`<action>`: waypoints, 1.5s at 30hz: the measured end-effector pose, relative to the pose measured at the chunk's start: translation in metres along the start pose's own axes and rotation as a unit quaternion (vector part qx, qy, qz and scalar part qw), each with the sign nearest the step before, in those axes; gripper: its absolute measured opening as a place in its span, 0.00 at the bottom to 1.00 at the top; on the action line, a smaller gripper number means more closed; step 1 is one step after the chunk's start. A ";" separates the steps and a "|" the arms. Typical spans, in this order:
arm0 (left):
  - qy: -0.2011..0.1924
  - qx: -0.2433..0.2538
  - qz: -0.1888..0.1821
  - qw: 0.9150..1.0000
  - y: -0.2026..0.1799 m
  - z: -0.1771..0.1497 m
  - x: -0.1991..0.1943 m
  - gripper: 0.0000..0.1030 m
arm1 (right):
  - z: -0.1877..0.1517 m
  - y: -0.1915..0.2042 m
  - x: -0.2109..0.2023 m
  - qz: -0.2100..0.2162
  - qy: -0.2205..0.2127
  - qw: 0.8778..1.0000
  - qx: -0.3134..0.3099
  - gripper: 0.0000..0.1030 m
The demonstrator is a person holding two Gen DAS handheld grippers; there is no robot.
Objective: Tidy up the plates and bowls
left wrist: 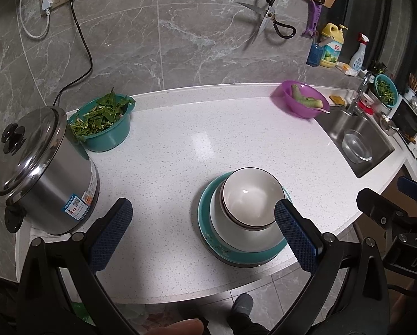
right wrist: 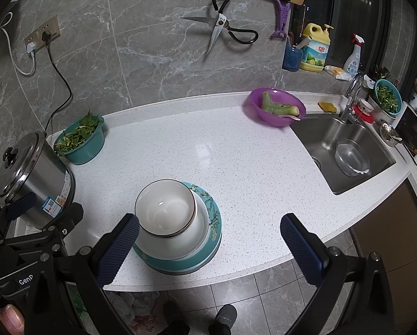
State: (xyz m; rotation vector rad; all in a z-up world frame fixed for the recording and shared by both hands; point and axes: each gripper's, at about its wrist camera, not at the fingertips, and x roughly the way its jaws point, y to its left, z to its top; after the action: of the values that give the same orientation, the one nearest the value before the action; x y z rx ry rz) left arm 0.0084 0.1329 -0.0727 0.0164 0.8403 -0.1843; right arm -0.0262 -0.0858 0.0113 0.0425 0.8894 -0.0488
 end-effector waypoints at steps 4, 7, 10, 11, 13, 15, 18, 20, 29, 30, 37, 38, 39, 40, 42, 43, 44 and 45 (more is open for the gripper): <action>0.000 -0.001 0.002 1.000 -0.001 -0.001 0.000 1.00 | 0.000 0.000 0.001 0.000 0.000 1.000 0.000 1.00; 0.000 0.000 0.002 1.000 -0.002 -0.001 0.000 1.00 | 0.000 0.000 0.001 0.000 0.000 1.000 -0.001 1.00; -0.001 0.000 0.002 1.000 -0.002 -0.001 0.000 1.00 | 0.000 0.000 0.002 0.001 0.000 1.000 -0.001 1.00; -0.001 0.000 0.003 1.000 -0.002 -0.001 0.000 1.00 | 0.000 0.000 0.002 0.001 0.000 1.000 -0.001 1.00; -0.001 0.000 0.003 1.000 -0.002 -0.001 0.000 1.00 | 0.000 0.000 0.002 0.000 0.000 1.000 -0.001 1.00; -0.001 0.000 0.003 1.000 -0.002 -0.001 0.000 1.00 | 0.000 0.000 0.002 0.000 0.001 1.000 -0.001 1.00; -0.001 0.001 0.003 1.000 -0.002 -0.001 0.000 1.00 | 0.000 0.000 0.002 0.000 0.001 1.000 -0.001 1.00; -0.001 0.000 0.003 1.000 -0.001 -0.001 0.000 1.00 | -0.001 0.000 0.002 0.000 0.001 1.000 -0.001 1.00; 0.000 0.001 0.003 1.000 -0.001 -0.001 0.000 1.00 | 0.000 0.001 0.002 0.000 0.001 1.000 0.000 1.00; 0.000 0.001 0.004 1.000 -0.002 -0.001 0.000 1.00 | 0.000 0.001 0.002 0.000 0.001 1.000 0.000 1.00; 0.002 0.001 0.004 1.000 -0.003 -0.002 0.002 1.00 | 0.000 0.001 0.002 0.000 0.001 1.000 0.000 1.00; 0.002 0.001 0.004 1.000 -0.003 -0.002 0.002 1.00 | 0.001 0.001 0.002 0.000 0.002 1.000 0.000 1.00; 0.003 0.001 0.004 1.000 -0.003 -0.002 0.002 1.00 | 0.001 0.001 0.002 0.000 0.002 1.000 0.000 1.00; 0.003 0.001 0.004 1.000 -0.003 -0.002 0.002 1.00 | 0.001 0.001 0.002 0.000 0.001 1.000 0.000 1.00; 0.003 0.002 0.004 1.000 -0.004 -0.002 0.003 1.00 | 0.001 0.001 0.002 0.000 0.002 1.000 0.000 1.00; 0.004 0.002 0.004 1.000 -0.004 -0.001 0.003 1.00 | 0.001 0.001 0.003 -0.001 0.002 1.000 -0.001 1.00; 0.003 0.002 0.004 1.000 -0.004 -0.002 0.003 1.00 | 0.001 0.001 0.002 0.000 0.002 1.000 0.000 1.00; 0.003 0.001 0.005 1.000 -0.004 -0.002 0.003 1.00 | 0.001 0.001 0.003 0.000 0.002 1.000 0.000 1.00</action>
State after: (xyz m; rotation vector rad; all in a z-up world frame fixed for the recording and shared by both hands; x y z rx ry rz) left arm 0.0087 0.1281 -0.0760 0.0239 0.8463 -0.1763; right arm -0.0239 -0.0846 0.0099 0.0431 0.8932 -0.0485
